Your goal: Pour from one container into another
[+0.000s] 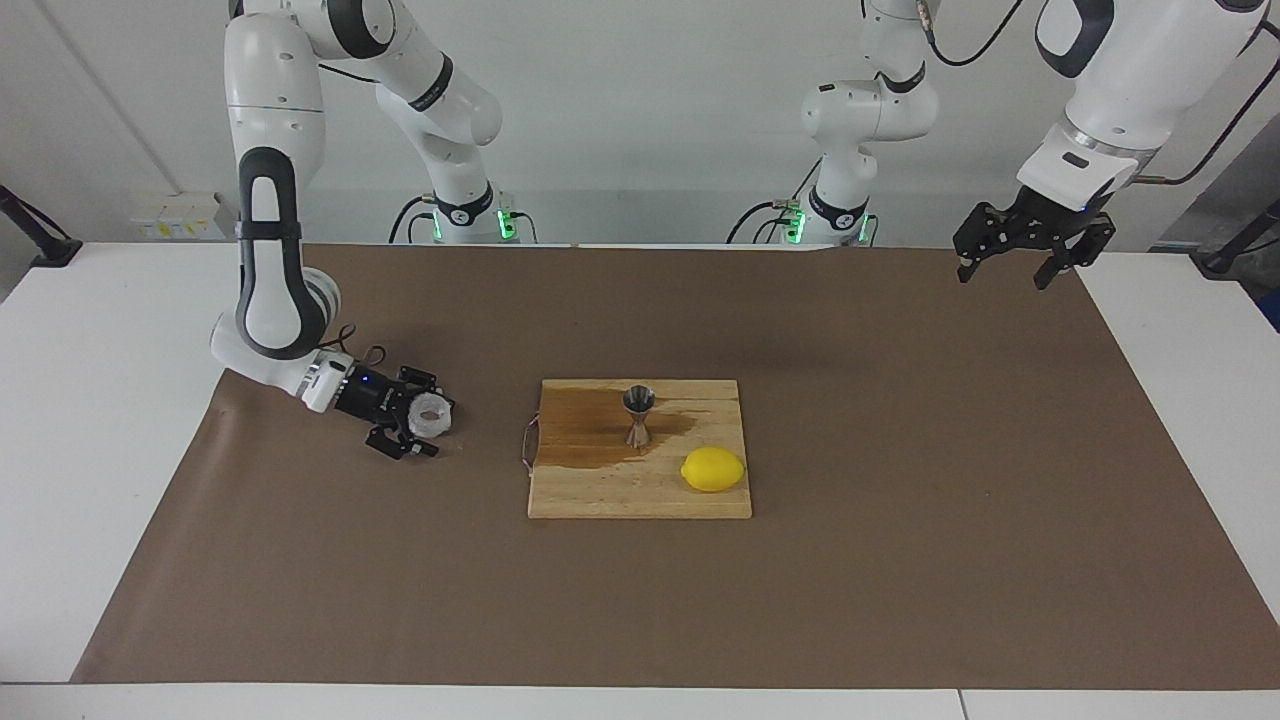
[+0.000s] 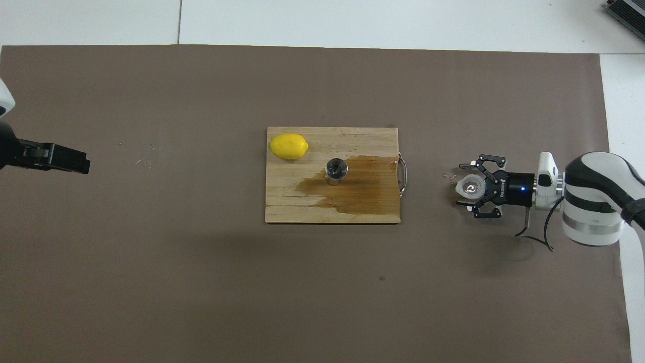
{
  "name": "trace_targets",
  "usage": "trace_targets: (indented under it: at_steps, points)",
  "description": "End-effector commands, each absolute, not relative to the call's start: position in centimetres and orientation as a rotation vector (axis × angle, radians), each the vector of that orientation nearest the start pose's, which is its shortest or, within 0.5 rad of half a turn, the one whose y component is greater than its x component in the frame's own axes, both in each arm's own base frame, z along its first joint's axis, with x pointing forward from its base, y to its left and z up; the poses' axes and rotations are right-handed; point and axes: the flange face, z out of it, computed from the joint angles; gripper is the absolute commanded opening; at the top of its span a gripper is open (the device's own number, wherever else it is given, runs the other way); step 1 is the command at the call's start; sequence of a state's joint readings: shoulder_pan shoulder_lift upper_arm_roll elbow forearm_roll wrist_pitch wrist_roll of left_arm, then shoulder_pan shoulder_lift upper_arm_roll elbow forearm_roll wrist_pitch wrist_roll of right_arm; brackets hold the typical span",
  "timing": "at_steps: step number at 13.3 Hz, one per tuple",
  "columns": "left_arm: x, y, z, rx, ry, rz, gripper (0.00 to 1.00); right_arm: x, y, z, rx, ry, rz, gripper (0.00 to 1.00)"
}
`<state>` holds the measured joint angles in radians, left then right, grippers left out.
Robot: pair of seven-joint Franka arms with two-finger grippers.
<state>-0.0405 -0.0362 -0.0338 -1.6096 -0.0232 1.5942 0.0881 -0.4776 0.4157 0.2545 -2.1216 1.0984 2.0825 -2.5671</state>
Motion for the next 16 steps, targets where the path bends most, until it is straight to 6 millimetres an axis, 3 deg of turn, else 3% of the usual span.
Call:
trace_targets:
  at_steps: [1,9,16]
  points:
    - [53.9,-4.0,63.1,-3.136,0.265,-0.022,1.00,53.6,-8.1,21.1,-1.676,-1.657,-1.067,1.00]
    - [53.9,-4.0,63.0,-3.136,0.265,-0.019,1.00,51.7,-12.5,21.1,-1.654,-1.684,-1.014,1.00]
    - [53.9,-3.9,63.0,-3.136,0.263,-0.019,1.00,49.7,-19.1,22.6,-1.705,-1.604,-0.871,1.00]
